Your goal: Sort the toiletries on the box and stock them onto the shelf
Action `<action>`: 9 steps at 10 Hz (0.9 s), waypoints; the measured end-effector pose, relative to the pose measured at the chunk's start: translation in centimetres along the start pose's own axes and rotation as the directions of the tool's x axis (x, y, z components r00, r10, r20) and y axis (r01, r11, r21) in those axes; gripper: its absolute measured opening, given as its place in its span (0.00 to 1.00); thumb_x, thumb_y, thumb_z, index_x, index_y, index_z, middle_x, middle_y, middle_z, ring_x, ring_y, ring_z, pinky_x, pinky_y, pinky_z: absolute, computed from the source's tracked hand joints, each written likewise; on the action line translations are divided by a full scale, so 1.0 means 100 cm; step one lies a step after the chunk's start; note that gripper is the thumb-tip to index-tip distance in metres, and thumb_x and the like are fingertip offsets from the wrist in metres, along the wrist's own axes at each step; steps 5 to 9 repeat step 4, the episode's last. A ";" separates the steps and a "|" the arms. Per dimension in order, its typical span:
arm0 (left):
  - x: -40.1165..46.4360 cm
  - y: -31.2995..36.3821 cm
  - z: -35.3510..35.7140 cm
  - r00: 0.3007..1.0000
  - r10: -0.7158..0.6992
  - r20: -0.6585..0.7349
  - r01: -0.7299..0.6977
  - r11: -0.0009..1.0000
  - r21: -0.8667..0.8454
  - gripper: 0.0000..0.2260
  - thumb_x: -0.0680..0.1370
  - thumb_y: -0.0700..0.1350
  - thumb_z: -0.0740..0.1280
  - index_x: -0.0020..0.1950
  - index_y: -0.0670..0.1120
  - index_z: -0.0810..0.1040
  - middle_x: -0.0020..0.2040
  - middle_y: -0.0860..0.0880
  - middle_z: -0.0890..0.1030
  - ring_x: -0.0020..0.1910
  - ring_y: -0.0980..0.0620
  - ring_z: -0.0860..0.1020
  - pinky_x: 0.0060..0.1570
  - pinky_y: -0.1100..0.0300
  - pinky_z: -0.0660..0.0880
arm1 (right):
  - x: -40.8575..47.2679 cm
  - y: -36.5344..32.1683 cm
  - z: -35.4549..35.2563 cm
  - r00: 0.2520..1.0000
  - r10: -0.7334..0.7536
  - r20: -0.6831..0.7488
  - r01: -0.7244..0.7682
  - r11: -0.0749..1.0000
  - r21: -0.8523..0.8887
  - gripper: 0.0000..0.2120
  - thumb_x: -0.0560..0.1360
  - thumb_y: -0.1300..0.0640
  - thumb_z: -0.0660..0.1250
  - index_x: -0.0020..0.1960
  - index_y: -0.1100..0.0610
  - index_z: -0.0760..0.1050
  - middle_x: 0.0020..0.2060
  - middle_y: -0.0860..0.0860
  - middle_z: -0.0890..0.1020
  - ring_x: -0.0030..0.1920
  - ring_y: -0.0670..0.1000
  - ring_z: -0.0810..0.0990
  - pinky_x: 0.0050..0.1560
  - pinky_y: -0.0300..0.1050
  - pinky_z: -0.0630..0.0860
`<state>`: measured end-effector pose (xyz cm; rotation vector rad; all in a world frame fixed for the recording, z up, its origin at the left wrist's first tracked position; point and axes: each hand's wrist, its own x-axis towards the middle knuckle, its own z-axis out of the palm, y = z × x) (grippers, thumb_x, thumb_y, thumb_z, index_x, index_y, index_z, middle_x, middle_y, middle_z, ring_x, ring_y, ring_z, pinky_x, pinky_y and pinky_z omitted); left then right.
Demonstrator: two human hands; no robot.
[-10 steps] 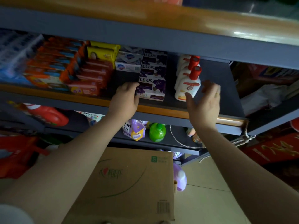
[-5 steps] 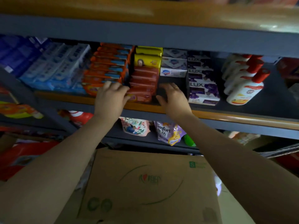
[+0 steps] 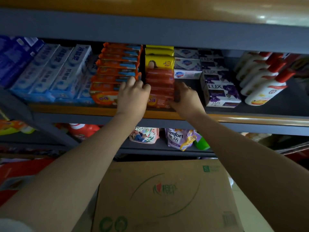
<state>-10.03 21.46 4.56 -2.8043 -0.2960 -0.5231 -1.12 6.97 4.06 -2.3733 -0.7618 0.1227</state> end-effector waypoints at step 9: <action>-0.073 0.002 -0.068 0.994 0.081 -0.073 -0.098 0.955 -0.280 0.13 0.69 0.37 0.70 0.53 0.39 0.77 0.43 0.40 0.79 0.41 0.39 0.78 0.32 0.53 0.74 | -0.093 -0.017 -0.062 0.995 -0.025 -0.096 0.007 0.983 -0.181 0.13 0.77 0.52 0.63 0.57 0.58 0.73 0.48 0.56 0.82 0.50 0.59 0.78 0.43 0.49 0.74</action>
